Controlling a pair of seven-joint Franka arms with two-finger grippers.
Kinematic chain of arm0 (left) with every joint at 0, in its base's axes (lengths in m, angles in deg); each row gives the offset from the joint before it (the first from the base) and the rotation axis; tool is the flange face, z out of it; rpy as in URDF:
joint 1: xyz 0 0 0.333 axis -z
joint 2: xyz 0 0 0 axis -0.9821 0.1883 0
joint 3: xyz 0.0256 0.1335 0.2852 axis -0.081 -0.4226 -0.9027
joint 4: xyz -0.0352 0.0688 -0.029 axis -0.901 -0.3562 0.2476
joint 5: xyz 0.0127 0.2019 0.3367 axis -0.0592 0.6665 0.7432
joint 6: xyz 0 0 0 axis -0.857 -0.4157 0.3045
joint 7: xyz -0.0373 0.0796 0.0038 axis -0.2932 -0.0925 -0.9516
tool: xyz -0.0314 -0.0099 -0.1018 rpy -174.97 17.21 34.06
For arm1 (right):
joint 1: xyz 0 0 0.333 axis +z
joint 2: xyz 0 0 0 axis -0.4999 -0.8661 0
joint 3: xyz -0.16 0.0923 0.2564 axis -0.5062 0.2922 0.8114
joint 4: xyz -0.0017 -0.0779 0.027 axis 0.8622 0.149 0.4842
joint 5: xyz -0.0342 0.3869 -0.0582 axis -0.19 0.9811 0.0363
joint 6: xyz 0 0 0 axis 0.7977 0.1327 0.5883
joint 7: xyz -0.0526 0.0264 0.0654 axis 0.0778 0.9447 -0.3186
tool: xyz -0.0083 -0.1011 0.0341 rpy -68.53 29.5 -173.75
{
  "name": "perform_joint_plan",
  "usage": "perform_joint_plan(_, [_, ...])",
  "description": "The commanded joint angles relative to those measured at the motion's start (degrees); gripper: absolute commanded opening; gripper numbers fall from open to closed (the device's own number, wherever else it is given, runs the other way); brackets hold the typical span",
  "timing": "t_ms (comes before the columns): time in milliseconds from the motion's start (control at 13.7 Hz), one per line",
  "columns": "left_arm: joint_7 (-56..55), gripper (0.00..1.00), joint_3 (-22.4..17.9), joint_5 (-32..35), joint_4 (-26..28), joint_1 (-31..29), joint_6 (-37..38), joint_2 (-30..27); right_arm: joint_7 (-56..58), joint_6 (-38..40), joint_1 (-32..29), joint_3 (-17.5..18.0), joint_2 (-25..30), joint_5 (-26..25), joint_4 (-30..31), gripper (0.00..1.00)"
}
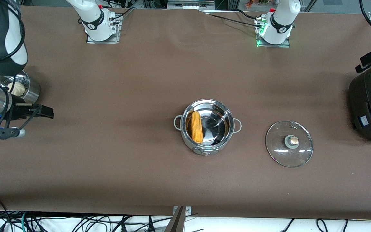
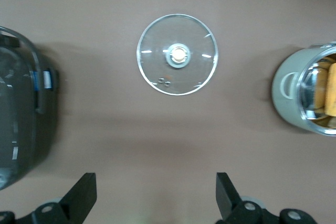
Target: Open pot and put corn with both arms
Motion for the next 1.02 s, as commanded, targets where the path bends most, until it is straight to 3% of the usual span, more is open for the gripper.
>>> perform_joint_plan(0, [-0.24, 1.0, 0.76, -1.1, -0.73, -1.37, 0.6, 0.72, -2.7, -4.02, -1.45, 0.33, 11.32, -1.68, 13.48, 1.0])
perform_joint_plan(219, [-0.33, 1.0, 0.76, -1.01, -0.91, -1.19, 1.39, 0.89, -2.81, -3.84, -3.57, 0.51, 16.96, 2.61, 14.63, 1.0])
perform_joint_plan(438, [-0.16, 1.0, 0.76, -1.01, -1.08, -0.93, 1.48, 0.89, -2.9, -4.46, -3.57, 0.51, 21.27, 3.94, 21.04, 1.0])
perform_joint_plan(948, [-0.16, 1.0, 1.89, -0.84, -0.73, -0.84, 2.0, 1.69, -2.72, -3.58, -3.57, 0.42, 18.56, 4.38, 18.87, 1.0])
